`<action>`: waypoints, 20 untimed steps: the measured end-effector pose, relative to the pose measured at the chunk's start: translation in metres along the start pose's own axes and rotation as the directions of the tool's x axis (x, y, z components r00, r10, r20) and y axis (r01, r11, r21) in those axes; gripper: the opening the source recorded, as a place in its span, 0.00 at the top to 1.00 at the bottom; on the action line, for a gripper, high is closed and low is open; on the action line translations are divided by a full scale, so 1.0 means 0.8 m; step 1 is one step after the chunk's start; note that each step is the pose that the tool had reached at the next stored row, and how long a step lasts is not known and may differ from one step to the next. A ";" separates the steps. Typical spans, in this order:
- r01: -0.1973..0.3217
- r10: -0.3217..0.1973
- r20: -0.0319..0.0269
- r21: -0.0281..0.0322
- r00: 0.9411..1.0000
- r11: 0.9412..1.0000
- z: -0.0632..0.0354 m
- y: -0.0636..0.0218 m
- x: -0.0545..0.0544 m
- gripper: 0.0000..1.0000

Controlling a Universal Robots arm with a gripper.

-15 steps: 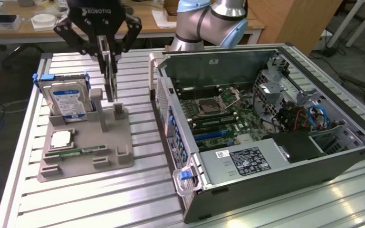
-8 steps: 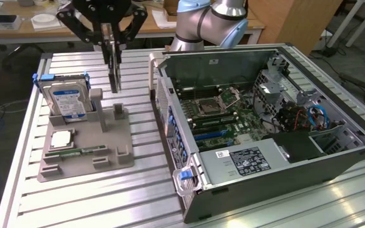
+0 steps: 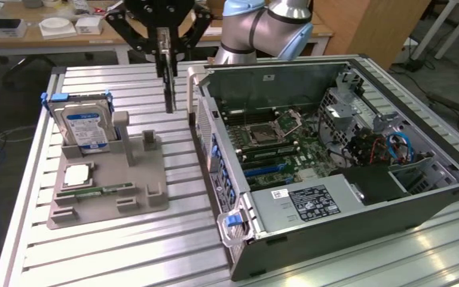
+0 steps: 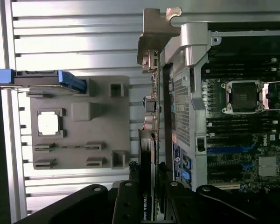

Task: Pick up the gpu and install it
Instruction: 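Pick up the gpu and move the gpu toward the slot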

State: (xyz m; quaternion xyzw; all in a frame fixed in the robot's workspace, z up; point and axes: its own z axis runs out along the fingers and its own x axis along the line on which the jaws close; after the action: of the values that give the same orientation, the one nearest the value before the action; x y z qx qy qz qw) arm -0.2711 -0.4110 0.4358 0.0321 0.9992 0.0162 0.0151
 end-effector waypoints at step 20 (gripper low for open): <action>0.000 0.000 -0.001 -0.010 1.000 1.000 0.002 0.007 -0.106 0.75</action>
State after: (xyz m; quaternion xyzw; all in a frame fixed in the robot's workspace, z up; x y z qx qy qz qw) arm -0.1859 -0.4109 0.4371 0.0323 0.9991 0.0213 0.0149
